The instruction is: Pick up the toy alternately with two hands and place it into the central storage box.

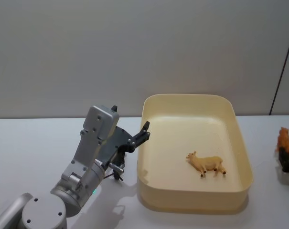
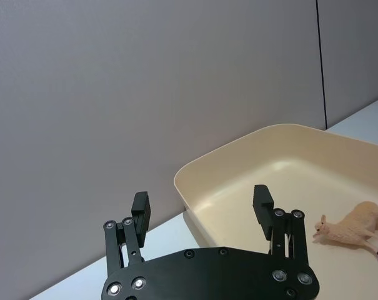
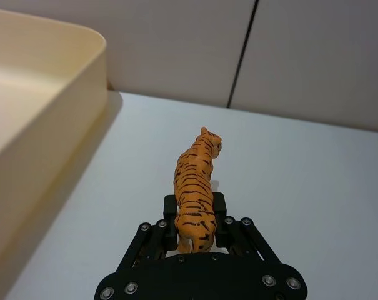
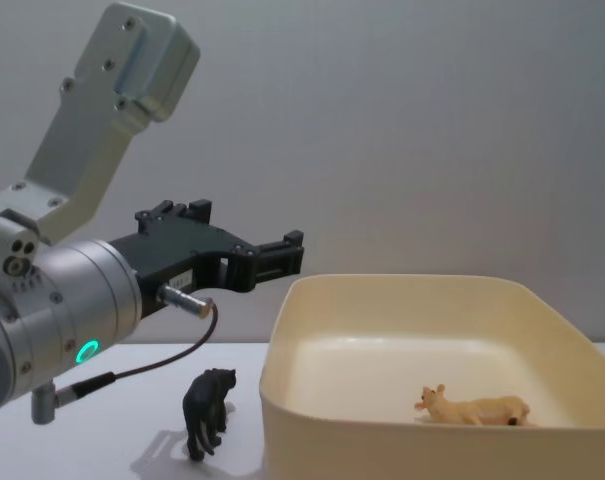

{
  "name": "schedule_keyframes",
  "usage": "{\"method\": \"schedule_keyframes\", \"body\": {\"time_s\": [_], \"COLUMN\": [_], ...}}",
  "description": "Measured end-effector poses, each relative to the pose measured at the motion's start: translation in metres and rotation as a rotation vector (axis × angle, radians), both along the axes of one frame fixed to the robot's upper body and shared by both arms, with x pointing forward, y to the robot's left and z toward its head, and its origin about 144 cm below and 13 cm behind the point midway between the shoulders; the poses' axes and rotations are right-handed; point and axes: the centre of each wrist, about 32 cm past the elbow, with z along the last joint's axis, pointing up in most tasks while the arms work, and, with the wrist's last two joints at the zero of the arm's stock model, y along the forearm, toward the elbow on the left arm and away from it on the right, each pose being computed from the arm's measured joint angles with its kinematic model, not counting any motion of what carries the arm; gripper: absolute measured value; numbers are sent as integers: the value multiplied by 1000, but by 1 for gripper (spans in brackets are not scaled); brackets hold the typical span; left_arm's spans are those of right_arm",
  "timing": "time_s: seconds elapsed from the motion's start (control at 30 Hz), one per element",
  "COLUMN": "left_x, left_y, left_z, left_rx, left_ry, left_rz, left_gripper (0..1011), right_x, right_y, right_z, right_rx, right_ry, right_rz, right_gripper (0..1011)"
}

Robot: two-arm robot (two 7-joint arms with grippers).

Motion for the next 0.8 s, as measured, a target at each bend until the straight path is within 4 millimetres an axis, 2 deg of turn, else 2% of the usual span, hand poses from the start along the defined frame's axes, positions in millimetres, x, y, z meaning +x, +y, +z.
{"method": "schedule_keyframes", "body": {"time_s": [0.53, 0.8], "left_x": [0, 0], "left_y": [0, 0], "left_z": [0, 0], "left_rx": [0, 0], "left_ry": [0, 0], "left_rz": [0, 0], "left_gripper": [1001, 1001], "right_x": [3, 13], "right_y": [25, 50], "right_z": [35, 57], "right_rx": [60, 117], "right_ry": [-155, -197], "right_rz": [175, 296], "right_gripper": [299, 299]}}
